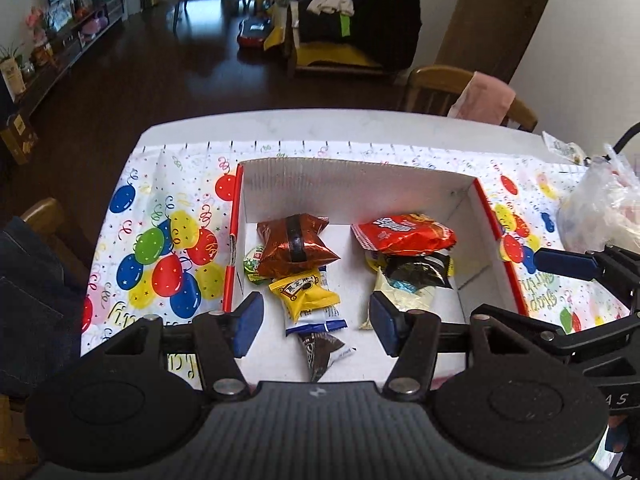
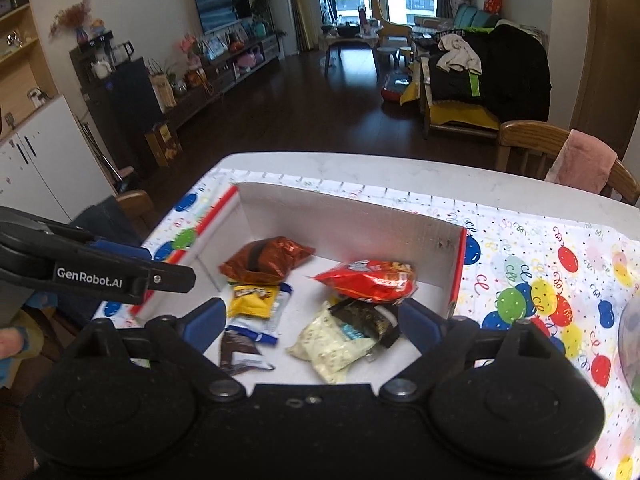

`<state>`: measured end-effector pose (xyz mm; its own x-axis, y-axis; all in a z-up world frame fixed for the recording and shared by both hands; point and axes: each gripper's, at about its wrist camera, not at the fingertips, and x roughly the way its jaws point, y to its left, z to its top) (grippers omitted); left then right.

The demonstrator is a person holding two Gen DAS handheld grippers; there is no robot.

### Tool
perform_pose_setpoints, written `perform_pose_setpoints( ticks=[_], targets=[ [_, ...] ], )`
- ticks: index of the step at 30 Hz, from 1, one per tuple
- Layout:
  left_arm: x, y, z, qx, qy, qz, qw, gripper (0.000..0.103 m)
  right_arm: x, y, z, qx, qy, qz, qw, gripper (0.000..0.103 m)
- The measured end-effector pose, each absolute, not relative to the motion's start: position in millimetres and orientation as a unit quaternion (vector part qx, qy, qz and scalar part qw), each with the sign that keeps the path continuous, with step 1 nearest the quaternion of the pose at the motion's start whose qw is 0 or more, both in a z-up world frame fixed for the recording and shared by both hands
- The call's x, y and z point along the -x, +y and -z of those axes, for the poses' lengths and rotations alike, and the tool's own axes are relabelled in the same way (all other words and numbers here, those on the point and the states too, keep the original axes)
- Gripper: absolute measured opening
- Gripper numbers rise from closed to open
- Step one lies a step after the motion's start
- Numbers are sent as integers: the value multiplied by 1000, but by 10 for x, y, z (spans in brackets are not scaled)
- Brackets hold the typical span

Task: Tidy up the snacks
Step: 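Move both tools back from the box toward the last two snacks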

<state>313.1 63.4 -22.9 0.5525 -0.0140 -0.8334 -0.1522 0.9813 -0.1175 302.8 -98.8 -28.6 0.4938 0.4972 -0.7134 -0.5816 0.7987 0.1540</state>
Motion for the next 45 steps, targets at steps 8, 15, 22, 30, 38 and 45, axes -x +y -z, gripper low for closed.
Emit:
perform_pose_setpoints(
  ticks=[8, 15, 22, 30, 38, 45],
  targets=[
    [-2747, 612, 72, 88, 446, -24, 890, 64, -2643, -984, 169, 44, 369, -325, 870, 96],
    [-2394, 624, 29, 84, 425, -15, 901, 74, -2311, -959, 135, 40, 359, -337, 870, 98],
    [-2053, 708, 96, 77, 412, -21, 908, 79, -2024, -909, 247, 41, 357, -348, 866, 103],
    [-1755, 923, 300, 111, 421, -48, 899, 80, -1810, -736, 555, 60, 381, -352, 853, 103],
    [-1490, 1003, 534, 130, 434, -78, 888, 80, -1666, -521, 991, 79, 426, -358, 827, 103],
    [-1368, 978, 736, 129, 452, -82, 879, 80, -1554, -308, 1345, 119, 456, -366, 802, 102]
  ],
)
